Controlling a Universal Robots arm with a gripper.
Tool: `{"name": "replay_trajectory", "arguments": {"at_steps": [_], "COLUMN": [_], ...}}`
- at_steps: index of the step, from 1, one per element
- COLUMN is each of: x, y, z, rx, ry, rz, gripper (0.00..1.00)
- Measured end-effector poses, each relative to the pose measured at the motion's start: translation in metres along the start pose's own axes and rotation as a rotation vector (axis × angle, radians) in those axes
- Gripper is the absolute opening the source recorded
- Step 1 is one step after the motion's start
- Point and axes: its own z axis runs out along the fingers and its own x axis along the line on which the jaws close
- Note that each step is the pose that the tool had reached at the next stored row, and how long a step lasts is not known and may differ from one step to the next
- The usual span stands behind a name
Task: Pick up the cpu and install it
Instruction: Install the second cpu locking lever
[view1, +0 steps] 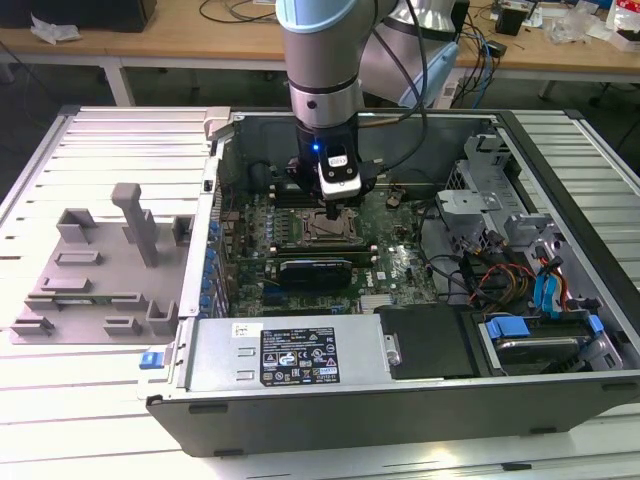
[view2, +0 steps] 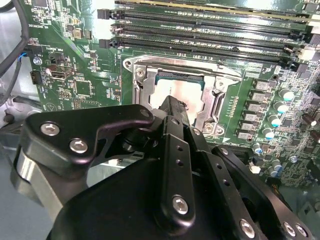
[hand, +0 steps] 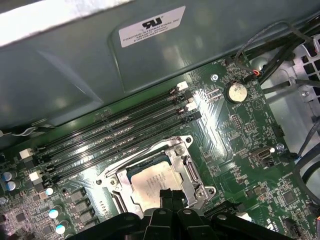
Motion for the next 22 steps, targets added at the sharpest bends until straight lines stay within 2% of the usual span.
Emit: {"name": "replay_trajectory", "arguments": {"at_steps": [6, 7, 8, 9, 11, 13, 15, 17, 19, 22], "x": [0.0000, -0.0001, 0.0000, 0.0000, -0.0005, -0.0006, -0.0006, -0.0006, -0.0005, -0.0006], "y": [0.0000, 0.0000, 0.0000, 0.0000, 0.0002, 0.0003, 0.0002, 0.0003, 0.0003, 0.0003], "z": [-0.0002, -0.0004, -0.0002, -0.0003, -0.0001, 0.0000, 0.0003, 0.0006, 0.0006, 0.0007], "rx": [0.0001, 0.0069, 0.0229, 0.0279, 0.0279, 0.0268, 0.0243, 0.0213, 0.0181, 0.0104], "ry": [0.0002, 0.0109, 0.0309, 0.0389, 0.0412, 0.0465, 0.0573, 0.0643, 0.0670, 0.0716], "rz": [0.000, 0.000, -0.001, -0.002, -0.009, -0.042, -0.110, -0.162, -0.201, -0.284], "gripper": [0.11, 0.11, 0.11, 0.11, 0.11, 0.11, 0.11, 0.11, 0.11, 0.11]}}
